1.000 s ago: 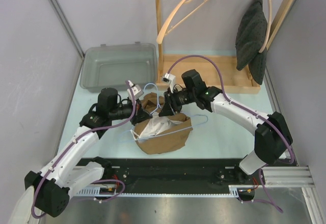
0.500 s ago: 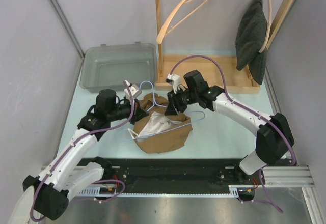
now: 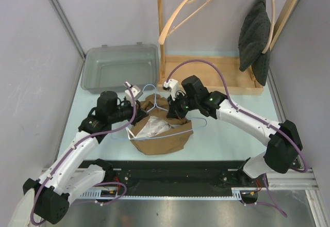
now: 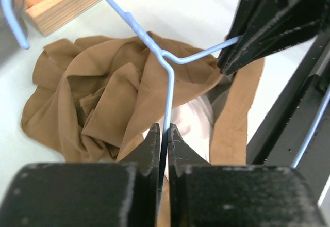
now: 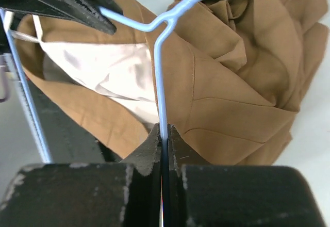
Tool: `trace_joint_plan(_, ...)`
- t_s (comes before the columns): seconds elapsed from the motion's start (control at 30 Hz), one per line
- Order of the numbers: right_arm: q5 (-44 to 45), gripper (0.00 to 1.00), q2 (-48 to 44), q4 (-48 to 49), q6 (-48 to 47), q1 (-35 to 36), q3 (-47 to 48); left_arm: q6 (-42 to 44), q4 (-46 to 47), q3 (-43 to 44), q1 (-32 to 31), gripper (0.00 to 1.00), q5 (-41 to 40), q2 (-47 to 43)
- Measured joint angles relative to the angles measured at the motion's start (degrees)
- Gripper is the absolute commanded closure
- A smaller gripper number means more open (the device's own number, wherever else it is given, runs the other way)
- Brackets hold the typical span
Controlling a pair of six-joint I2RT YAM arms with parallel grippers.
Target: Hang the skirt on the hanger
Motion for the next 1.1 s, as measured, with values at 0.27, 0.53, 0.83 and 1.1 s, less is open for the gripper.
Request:
trace_joint_plan(0.27, 12.22, 1.00, -0.17, 3.63, -1.11, 6.23, -2.69, -3.48, 2.71, -0.26, 0.57, 0.25, -3.89, 1.20)
trace_joint_plan(0.53, 14.25, 1.00, -2.10, 5.97, -1.90, 6.29, -5.70, -9.70, 10.84, -3.04, 1.66, 0.21, 2.12, 2.93)
trace_joint_plan(0.83, 7.08, 1.00, -6.10, 6.82, -2.14, 6.01, -6.56, -27.87, 32.02, -14.60, 9.55, 0.20, 15.43, 3.23)
trace_joint_plan(1.1, 2.10, 1.00, -6.38, 6.84, -2.12, 5.75, -6.99, -43.74, 55.80, -19.04, 9.84, 0.24, 23.34, 4.46)
